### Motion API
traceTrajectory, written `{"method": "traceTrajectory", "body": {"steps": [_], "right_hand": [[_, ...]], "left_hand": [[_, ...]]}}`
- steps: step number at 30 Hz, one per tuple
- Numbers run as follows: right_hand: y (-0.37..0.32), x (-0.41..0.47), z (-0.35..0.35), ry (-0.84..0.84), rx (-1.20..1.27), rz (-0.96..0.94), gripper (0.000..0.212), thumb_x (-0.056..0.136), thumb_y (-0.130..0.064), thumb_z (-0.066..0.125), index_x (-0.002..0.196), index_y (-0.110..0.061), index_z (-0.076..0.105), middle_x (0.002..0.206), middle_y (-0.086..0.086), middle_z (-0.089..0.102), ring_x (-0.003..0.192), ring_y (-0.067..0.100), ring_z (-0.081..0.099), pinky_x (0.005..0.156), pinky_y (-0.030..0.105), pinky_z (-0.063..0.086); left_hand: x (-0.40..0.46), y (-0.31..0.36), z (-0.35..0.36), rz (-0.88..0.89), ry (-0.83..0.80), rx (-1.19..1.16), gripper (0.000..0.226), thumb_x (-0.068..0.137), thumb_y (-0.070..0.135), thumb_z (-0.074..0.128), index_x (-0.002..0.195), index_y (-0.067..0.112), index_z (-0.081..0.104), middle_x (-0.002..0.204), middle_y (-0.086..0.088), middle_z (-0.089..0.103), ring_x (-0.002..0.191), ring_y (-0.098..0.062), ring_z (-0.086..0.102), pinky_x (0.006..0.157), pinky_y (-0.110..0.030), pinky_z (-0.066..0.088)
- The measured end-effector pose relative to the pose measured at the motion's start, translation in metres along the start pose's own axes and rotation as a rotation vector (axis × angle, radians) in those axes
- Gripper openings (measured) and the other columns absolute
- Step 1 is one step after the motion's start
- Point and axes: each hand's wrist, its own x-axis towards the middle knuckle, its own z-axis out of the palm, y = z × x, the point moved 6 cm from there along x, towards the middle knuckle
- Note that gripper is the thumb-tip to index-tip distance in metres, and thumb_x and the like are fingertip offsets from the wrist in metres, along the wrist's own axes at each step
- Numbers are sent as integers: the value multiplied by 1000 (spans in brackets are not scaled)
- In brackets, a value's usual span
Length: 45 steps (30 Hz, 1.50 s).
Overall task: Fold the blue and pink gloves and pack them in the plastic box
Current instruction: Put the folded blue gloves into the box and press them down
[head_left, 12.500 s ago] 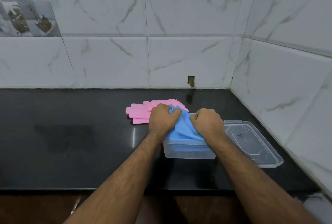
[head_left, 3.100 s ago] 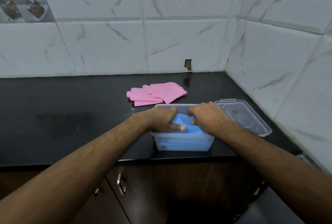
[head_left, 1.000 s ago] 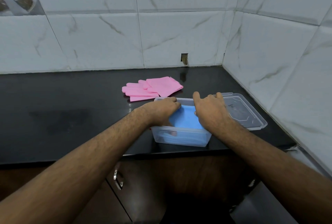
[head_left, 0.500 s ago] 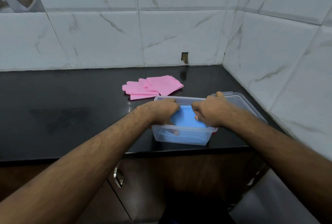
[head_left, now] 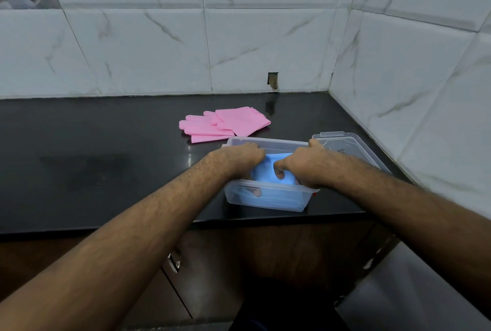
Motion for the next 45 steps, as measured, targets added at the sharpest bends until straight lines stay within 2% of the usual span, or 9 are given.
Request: {"method": "traceTrajectory", "body": {"steps": [5, 10, 14, 20, 25, 30, 37, 41, 45], "right_hand": [[2, -4, 0, 31, 73, 3, 22, 101, -30, 58, 122, -35, 53, 92, -9, 52, 105, 20, 53, 111, 47, 23], [1, -4, 2, -76, 36, 9, 38, 103, -24, 56, 135, -44, 47, 119, -3, 60, 122, 24, 52, 114, 47, 21], [-3, -2, 0, -75, -13, -71, 44, 98, -13, 60, 127, -43, 47, 105, -7, 59, 100, 21, 48, 104, 38, 31], [-12, -6, -9, -51, 31, -289, 27, 92, -15, 59, 82, -39, 52, 72, -15, 44, 85, 19, 49, 85, 38, 49], [-19, 2, -9, -100, -149, -371, 27, 89, -32, 69, 114, -37, 60, 74, -16, 41, 72, 15, 48, 71, 33, 41], [-23, 9, -8, 15, -360, -429, 3, 91, -23, 57, 93, -25, 56, 70, -7, 42, 58, 14, 42, 60, 32, 41], [-26, 18, -1, -62, -385, -429, 32, 79, -25, 71, 70, -23, 40, 68, -2, 50, 64, 25, 59, 54, 33, 44], [-20, 23, 1, -83, -258, -405, 31, 80, -34, 66, 67, -28, 39, 73, -4, 55, 60, 20, 54, 51, 28, 35], [-18, 23, 3, -77, -200, -373, 20, 82, -23, 61, 69, -27, 45, 70, -7, 53, 58, 14, 49, 52, 29, 32]], "left_hand": [[1, -1, 1, -8, 10, -3, 59, 90, 31, 76, 138, 8, 50, 136, -9, 53, 122, -23, 53, 86, -23, 37], [5, 0, 4, -27, 4, 42, 49, 95, 19, 69, 138, 6, 50, 140, -12, 51, 126, -26, 53, 96, -27, 41], [6, 0, 5, -25, -54, 69, 42, 95, 18, 68, 134, 10, 56, 138, -9, 55, 125, -27, 55, 103, -31, 45], [3, -3, 6, -31, -131, 100, 41, 89, 25, 77, 125, 13, 63, 124, -7, 65, 113, -26, 62, 95, -34, 52], [6, -8, 4, -25, -138, 95, 30, 83, 32, 81, 102, 18, 64, 103, -1, 67, 99, -24, 63, 68, -30, 45], [6, -11, 1, -7, -123, 48, 36, 78, 37, 85, 97, 16, 63, 90, 3, 62, 87, -21, 58, 65, -30, 43], [11, -12, 4, 32, -123, 36, 56, 74, 46, 88, 115, 14, 67, 109, -3, 69, 100, -24, 63, 82, -38, 53], [14, -14, 7, 44, -121, 54, 49, 75, 50, 85, 101, 14, 66, 96, -3, 67, 85, -22, 56, 64, -31, 37], [15, -16, 7, 47, -111, 68, 48, 75, 51, 85, 96, 13, 64, 89, -3, 65, 77, -19, 51, 58, -29, 33]]}}
